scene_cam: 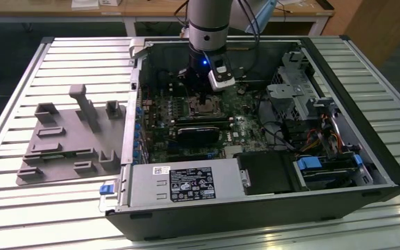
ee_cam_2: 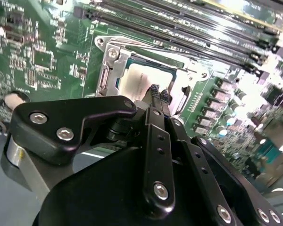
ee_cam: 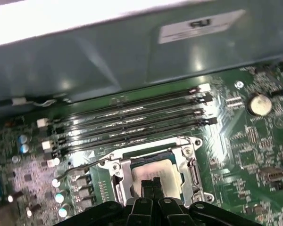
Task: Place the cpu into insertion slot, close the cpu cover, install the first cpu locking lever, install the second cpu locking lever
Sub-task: 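Close the cpu cover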
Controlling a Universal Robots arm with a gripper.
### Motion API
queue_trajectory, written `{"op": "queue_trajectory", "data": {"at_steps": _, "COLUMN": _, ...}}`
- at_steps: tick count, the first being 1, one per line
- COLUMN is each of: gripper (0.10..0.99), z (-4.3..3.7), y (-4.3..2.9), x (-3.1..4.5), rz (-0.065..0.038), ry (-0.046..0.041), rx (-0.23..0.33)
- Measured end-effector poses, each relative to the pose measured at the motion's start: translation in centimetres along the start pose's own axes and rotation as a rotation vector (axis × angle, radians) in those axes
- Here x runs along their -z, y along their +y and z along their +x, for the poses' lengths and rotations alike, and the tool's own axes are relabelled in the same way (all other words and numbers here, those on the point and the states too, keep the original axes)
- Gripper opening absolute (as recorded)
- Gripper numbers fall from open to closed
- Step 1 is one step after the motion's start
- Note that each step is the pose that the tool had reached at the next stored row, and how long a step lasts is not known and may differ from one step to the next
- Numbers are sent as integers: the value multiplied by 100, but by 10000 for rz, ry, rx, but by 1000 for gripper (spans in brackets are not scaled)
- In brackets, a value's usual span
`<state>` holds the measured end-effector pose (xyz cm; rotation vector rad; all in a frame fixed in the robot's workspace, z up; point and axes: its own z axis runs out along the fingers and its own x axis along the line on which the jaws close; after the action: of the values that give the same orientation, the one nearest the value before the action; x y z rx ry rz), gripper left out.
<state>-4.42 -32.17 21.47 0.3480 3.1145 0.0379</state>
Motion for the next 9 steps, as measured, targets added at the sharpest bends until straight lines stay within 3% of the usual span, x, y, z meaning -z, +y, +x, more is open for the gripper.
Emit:
{"op": "queue_trajectory", "data": {"at_steps": 6, "gripper": 106, "z": 0, "y": 0, "x": -7, "rz": -2, "ry": 25, "rx": 1047}}
{"op": "queue_trajectory", "data": {"at_steps": 9, "gripper": 106, "z": -4, "y": -14, "x": -8, "rz": -4, "ry": 28, "rx": 1163}}
